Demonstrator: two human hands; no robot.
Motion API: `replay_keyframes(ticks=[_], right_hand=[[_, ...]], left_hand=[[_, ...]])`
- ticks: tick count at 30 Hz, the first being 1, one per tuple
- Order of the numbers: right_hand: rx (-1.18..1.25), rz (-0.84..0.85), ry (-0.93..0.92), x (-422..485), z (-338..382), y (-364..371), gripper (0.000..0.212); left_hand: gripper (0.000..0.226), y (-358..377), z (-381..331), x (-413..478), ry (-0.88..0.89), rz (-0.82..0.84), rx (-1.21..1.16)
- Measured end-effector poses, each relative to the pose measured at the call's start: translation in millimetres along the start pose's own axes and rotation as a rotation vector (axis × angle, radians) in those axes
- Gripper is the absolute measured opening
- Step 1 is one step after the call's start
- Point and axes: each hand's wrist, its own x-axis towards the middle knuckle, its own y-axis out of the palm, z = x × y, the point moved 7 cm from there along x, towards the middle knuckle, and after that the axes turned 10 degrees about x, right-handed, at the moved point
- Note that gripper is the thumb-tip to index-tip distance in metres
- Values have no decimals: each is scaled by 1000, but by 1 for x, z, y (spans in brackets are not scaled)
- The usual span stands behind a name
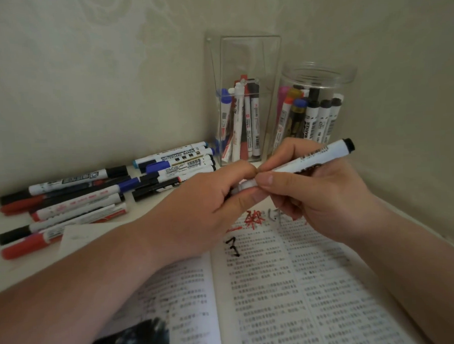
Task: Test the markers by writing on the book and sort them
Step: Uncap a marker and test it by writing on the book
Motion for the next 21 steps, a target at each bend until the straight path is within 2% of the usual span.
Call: replay_keyframes(ticks=[2, 5, 9, 12, 14, 16, 18, 21], right_hand=[[-10, -36, -12, 2, 1, -5, 10], [5, -119, 14, 5, 1, -22, 14], [-70, -91, 150, 5, -11, -30, 12], [-88, 5, 266, 2, -20, -23, 15], [-86, 35, 315, 0, -23, -20, 14], [-122, 32, 317, 0, -22, -22, 11], [-160, -21, 294, 0, -19, -28, 7], [-201, -67, 272, 1, -16, -34, 4]], left_hand=[[29, -1, 6, -3, -42, 20, -64], [14, -6, 15, -9, -101, 15, -163], [20, -9, 24, -8, -106, -26, -74], [41, -4, 26, -5, -101, -33, 50], [59, -5, 25, -4, -102, -58, 51], [65, -9, 25, -4, -102, -96, 38], [58, -13, 27, -5, -112, -128, 8], [28, -16, 29, -5, -124, -139, 42]])
